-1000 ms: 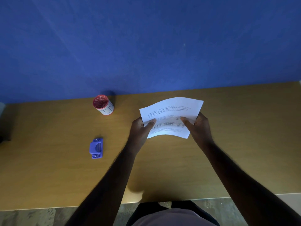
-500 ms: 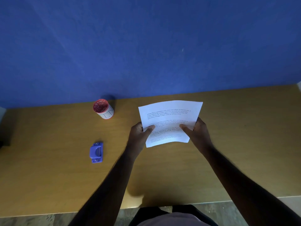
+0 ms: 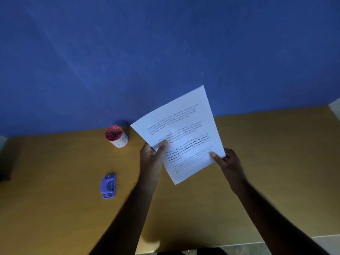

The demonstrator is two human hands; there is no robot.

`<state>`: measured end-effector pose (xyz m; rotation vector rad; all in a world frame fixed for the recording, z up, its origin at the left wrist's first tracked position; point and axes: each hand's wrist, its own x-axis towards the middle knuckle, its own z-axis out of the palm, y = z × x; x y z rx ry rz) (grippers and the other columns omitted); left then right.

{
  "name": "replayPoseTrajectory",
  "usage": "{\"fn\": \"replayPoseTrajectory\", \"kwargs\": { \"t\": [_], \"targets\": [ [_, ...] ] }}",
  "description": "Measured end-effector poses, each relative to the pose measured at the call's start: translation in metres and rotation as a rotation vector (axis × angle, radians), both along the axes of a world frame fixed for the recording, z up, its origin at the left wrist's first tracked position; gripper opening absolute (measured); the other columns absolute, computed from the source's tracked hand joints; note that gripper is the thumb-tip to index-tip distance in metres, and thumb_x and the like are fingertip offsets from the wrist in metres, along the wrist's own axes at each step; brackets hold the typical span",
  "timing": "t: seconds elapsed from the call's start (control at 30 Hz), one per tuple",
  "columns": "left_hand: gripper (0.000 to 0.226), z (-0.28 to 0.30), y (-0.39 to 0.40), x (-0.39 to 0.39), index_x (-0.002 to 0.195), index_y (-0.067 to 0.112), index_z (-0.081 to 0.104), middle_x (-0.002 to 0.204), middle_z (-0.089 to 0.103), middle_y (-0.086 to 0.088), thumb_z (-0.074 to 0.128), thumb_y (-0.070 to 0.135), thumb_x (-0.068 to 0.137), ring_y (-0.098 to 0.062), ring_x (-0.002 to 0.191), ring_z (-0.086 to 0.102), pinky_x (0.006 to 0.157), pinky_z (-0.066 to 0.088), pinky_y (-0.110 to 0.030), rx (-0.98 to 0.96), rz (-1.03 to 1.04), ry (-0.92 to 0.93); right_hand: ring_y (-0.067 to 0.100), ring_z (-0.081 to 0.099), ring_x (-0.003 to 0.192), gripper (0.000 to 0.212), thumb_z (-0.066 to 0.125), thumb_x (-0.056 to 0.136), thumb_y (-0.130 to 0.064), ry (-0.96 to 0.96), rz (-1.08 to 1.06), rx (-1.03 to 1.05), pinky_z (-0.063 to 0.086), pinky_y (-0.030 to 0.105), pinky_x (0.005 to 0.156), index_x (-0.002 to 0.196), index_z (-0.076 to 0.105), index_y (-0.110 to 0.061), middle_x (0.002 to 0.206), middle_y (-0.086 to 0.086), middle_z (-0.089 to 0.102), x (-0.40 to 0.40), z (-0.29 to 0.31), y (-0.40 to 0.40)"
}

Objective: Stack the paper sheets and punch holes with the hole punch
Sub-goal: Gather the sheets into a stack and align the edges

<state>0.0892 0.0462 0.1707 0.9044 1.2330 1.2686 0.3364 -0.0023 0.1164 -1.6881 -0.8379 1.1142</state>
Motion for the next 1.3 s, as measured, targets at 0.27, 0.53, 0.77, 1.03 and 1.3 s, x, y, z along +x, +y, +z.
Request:
{"fn": "replayPoseTrajectory", "kwargs": {
  "t": [0.27, 0.53, 0.77, 1.03, 1.3],
  "targets": [
    [0.029, -0.007, -0.002, 0.012, 0.123, 0.019, 0.072, 0.131, 0.074, -0.001, 0.068, 0.004, 0.098, -0.018, 0.127, 0.067, 0.113, 0.05, -0.041, -0.046, 0.039, -0.114, 0.029, 0.054, 0.141, 0.046, 0.055, 0.105, -0.006, 0.603, 0.187, 0.131, 0.044, 0.052, 0.115, 0.15, 0.05, -0.016, 0.152, 0.009, 0.057, -0.018, 0.012, -0.001],
    [0.044, -0.016, -0.004, -0.002, 0.133, 0.014, 0.067, 0.131, 0.073, -0.01, 0.075, 0.0, 0.092, -0.03, 0.123, 0.069, 0.109, 0.052, -0.051, -0.082, 0.138, -0.13, 0.033, 0.067, 0.125, 0.041, 0.071, 0.094, 0.0, 0.463, 0.087, 0.141, 0.055, 0.051, 0.1, 0.132, 0.066, -0.012, 0.134, 0.011, 0.07, -0.011, 0.018, 0.005],
    [0.025, -0.023, 0.0, -0.039, 0.118, 0.003, 0.072, 0.11, 0.08, -0.007, 0.073, 0.001, 0.093, -0.02, 0.107, 0.074, 0.092, 0.058, -0.03, -0.036, 0.111, -0.039, 0.02, 0.077, 0.104, 0.031, 0.08, 0.087, -0.003, 0.166, 0.058, 0.101, 0.061, 0.027, 0.079, 0.116, 0.074, -0.014, 0.112, 0.001, 0.08, 0.013, 0.015, -0.003],
    [0.019, -0.039, -0.006, -0.042, 0.108, 0.021, 0.077, 0.102, 0.081, 0.011, 0.082, 0.023, 0.09, -0.008, 0.095, 0.077, 0.085, 0.063, -0.038, -0.135, -0.294, 0.426, 0.006, 0.077, 0.086, 0.019, 0.085, 0.085, -0.015, -0.064, 0.132, 0.001, 0.058, 0.023, 0.072, 0.1, 0.077, -0.022, 0.094, -0.011, 0.081, 0.028, 0.011, -0.005],
    [0.008, -0.046, -0.013, -0.032, 0.098, 0.036, 0.077, 0.102, 0.08, 0.017, 0.079, 0.03, 0.093, -0.006, 0.095, 0.076, 0.084, 0.063, -0.034, -0.125, -0.182, 0.375, 0.001, 0.076, 0.085, 0.019, 0.083, 0.086, -0.013, -0.051, 0.11, 0.054, 0.06, 0.018, 0.072, 0.099, 0.077, -0.026, 0.094, -0.016, 0.081, 0.019, 0.006, 0.006]
  ]
}}
